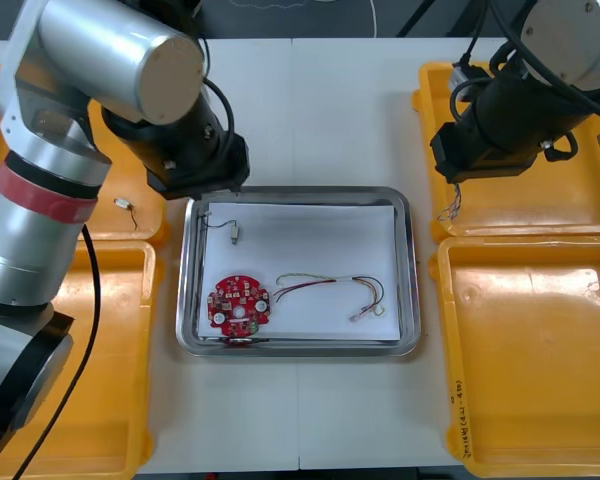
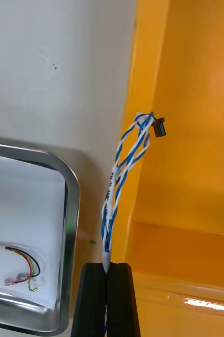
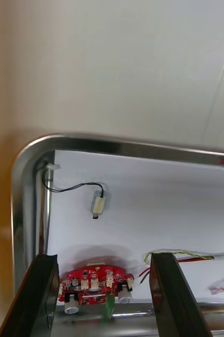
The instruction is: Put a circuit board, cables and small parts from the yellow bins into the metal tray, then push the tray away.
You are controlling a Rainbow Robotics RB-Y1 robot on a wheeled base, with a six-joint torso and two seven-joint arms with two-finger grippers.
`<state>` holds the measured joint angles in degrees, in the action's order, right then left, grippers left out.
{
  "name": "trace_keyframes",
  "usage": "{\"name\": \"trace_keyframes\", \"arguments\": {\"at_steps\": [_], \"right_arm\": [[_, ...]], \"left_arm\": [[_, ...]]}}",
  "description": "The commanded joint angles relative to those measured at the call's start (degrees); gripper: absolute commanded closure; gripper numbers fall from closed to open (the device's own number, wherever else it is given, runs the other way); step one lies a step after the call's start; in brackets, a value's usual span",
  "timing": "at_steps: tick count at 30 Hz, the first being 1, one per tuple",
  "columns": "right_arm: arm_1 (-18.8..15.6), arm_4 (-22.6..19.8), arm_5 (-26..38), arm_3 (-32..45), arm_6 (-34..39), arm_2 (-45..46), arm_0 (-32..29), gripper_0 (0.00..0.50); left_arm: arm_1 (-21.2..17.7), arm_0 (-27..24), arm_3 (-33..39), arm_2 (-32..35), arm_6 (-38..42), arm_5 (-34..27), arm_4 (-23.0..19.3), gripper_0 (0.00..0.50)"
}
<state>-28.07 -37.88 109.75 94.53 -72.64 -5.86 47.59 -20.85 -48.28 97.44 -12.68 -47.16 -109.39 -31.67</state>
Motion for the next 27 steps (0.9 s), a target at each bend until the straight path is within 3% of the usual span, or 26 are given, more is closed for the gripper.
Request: {"name": "trace_keyframes", "arguments": {"at_steps": [1, 11, 21, 27], "right_arm": [[-2.0, -0.3, 0.1, 5.1, -1.9, -4.1, 0.1, 0.5], [-1.3, 0.1, -1.3, 12.7, -5.8, -12.4, 0.1, 0.5], [2.1, 3.6, -2.8, 13.7, -20.4, -18.5, 2.0, 0.5], [4.0, 6.7, -6.7, 13.6, -27.6, -23.1, 2.8, 0.5]], "left_arm": [[-3.3, 0.1, 5.1, 5.4, -2.0, -0.6, -0.6, 0.0], [-9.3, 0.1, 6.6, 12.6, -2.4, -0.6, -2.8, 0.0], [-15.3, 0.1, 2.4, 17.1, -4.4, -0.6, -4.3, 0.0], [-18.0, -0.1, -1.6, 17.4, -6.1, -0.6, -4.6, 0.0]]}}
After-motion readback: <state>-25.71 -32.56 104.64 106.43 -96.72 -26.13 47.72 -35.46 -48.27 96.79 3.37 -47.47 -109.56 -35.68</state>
